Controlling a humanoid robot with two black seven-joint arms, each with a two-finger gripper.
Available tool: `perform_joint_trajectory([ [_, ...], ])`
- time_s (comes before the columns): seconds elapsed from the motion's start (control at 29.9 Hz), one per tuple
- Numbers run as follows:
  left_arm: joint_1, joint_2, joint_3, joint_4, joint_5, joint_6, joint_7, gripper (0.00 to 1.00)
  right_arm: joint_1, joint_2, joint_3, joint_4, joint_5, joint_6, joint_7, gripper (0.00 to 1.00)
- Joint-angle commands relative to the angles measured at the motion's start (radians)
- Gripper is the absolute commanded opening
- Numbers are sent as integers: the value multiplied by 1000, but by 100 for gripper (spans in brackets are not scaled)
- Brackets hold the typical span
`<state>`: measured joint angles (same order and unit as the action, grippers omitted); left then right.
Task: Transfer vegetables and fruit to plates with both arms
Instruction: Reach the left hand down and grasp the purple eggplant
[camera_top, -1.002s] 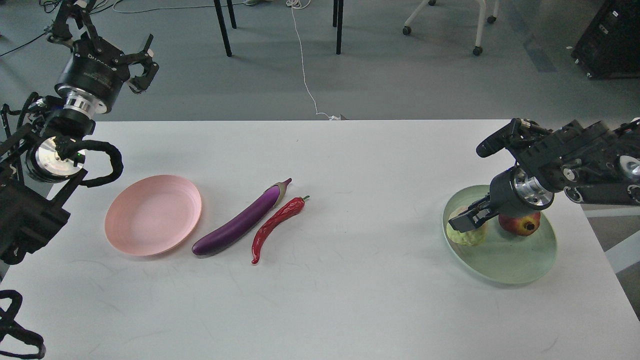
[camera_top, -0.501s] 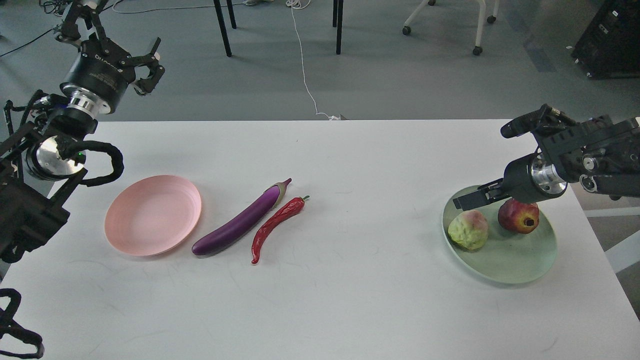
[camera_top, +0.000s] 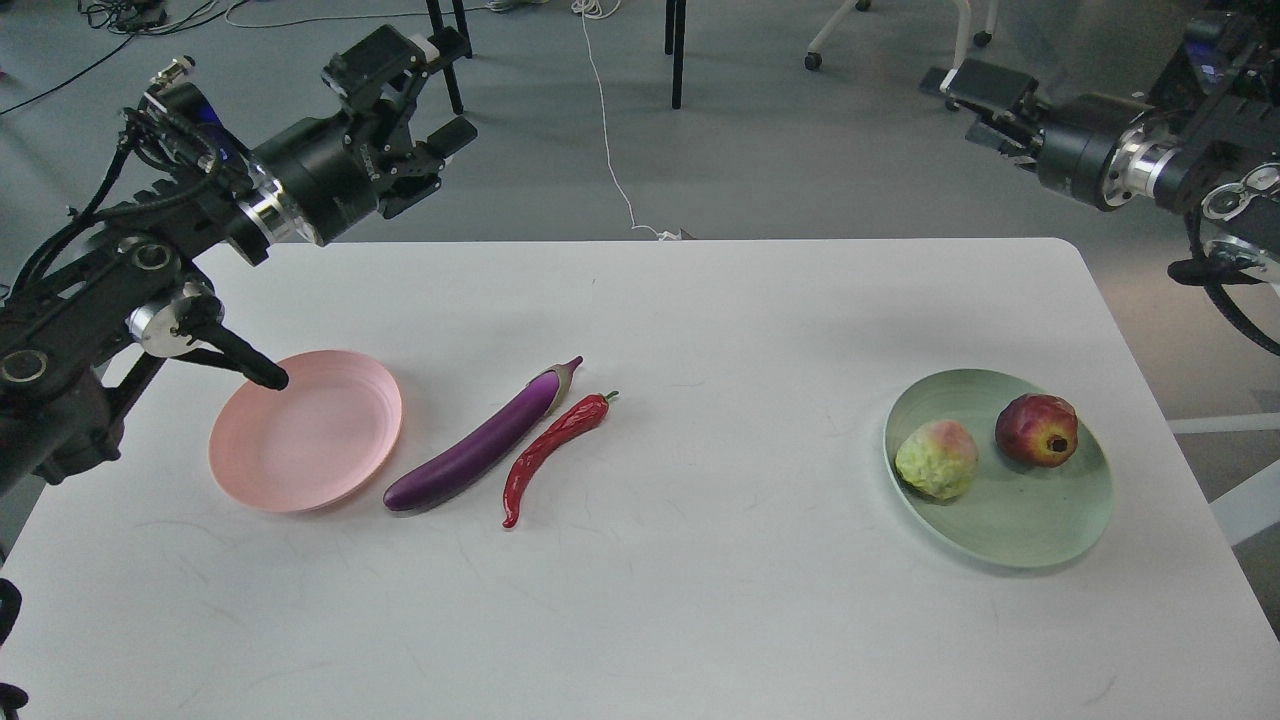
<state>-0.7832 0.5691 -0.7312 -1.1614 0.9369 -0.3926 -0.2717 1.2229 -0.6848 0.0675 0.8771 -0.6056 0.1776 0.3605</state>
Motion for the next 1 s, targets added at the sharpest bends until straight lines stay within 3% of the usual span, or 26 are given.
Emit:
perform_joint_trajectory([
  [0.0,4,26,55,-72,253,1,0,98,-140,5,254,-1,55,-1,2,98],
  [0.13,4,28,90,-109,497,1,-1,97,-262,7,415,-4,243,-1,2,98],
  [0.3,-5,22,212,-113,784,7,0,93,-344,-1,460,-15,505,16,6,99],
  [0.47,-7,29,377,-110,1115,109,3,90,-410,-6,483,-52,632,163,41,99],
  [0.57,1,32,430,-98,1180,133,17,90,-445,-6,502,-50,633,209,66,99],
  [0.77,5,23,493,-64,1186,135,88,90,-487,-1,517,-46,635,258,90,99],
  [0.97,1,-15,512,-29,1185,135,97,90,-532,-1,540,-53,667,311,106,99],
])
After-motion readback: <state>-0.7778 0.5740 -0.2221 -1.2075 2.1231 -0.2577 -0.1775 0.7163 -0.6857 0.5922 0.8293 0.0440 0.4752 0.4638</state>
